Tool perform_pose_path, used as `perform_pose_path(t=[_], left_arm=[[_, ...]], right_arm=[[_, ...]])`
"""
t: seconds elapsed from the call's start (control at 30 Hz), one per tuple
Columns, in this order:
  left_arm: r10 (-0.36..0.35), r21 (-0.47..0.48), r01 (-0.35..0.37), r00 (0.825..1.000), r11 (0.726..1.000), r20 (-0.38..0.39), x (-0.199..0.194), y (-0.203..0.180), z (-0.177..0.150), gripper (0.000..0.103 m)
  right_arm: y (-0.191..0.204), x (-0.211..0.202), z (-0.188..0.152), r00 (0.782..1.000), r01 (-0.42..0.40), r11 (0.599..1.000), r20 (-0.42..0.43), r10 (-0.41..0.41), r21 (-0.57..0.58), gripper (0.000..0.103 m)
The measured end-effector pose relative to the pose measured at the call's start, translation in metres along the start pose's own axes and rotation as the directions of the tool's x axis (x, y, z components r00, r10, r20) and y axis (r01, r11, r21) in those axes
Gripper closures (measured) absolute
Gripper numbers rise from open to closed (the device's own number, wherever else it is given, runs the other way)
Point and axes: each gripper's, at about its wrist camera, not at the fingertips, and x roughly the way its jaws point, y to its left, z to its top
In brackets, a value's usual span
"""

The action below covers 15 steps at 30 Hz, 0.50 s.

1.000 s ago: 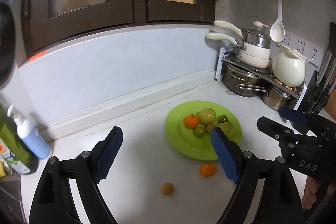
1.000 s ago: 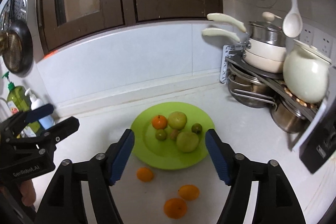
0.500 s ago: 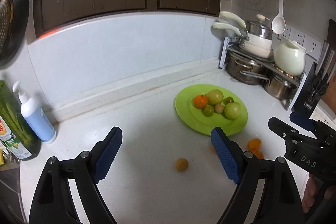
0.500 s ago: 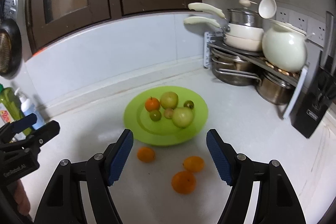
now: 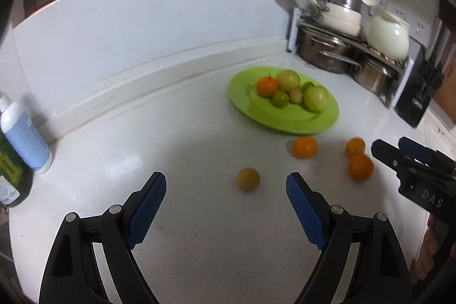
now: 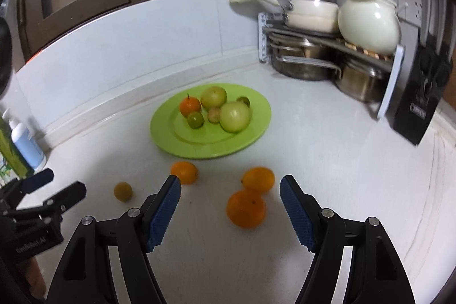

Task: Organize fruits
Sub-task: 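Withdraw both open grippers from the plate toward the loose fruits, then grasp the small round fruit with the left gripper while the right gripper grasps a large orange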

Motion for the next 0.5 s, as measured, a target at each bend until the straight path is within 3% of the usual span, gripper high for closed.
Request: perform_pose_path(t=[0.23, 0.5], left_arm=[[-0.045, 0.005, 0.045, 0.998, 0.999, -0.050, 0.025, -0.003, -0.009, 0.018], [-0.064, 0.004, 0.065, 0.994, 0.998, -0.090, 0.052, -0.008, -0.003, 0.038]], right_arm=[[-0.005, 0.016, -0.014, 0.998, -0.003, 1.000, -0.059, 0.004, 0.018, 0.031], [-0.011, 0.036, -0.020, 0.994, 0.003, 0.999, -0.109, 0.002, 0.041, 0.033]])
